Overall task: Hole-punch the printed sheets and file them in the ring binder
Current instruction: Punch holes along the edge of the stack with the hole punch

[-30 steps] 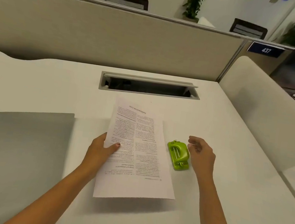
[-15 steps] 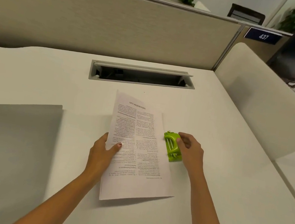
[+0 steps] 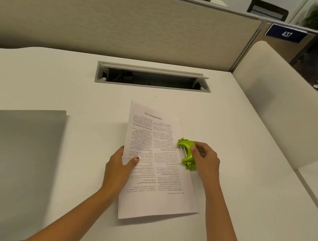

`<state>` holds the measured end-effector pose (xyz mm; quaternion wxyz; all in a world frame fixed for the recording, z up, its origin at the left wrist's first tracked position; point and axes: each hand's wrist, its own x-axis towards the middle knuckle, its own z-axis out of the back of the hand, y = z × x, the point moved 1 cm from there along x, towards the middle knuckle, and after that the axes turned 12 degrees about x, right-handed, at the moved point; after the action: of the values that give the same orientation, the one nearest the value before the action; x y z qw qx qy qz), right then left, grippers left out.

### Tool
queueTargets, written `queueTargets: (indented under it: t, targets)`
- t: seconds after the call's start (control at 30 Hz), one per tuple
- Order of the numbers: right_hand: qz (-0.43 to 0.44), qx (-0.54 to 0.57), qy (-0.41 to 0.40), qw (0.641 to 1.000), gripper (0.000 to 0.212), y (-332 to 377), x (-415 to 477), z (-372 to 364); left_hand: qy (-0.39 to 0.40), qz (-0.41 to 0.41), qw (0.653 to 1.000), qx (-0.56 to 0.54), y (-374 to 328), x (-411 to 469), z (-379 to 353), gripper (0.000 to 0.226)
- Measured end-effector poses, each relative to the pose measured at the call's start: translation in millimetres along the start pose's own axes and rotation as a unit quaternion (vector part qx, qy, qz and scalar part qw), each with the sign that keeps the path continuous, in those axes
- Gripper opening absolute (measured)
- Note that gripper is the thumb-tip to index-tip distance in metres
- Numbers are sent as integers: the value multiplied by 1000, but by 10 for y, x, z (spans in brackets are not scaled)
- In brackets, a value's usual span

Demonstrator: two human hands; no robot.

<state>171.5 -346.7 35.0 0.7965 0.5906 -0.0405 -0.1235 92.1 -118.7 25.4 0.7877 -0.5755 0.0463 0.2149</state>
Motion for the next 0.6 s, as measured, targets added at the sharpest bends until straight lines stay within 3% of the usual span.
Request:
queueTargets:
  t: [0.6]
  targets:
    - [-120,-25,-5,992,12,44,224,46,-36,-4,999,-17,105,-72,-97,31]
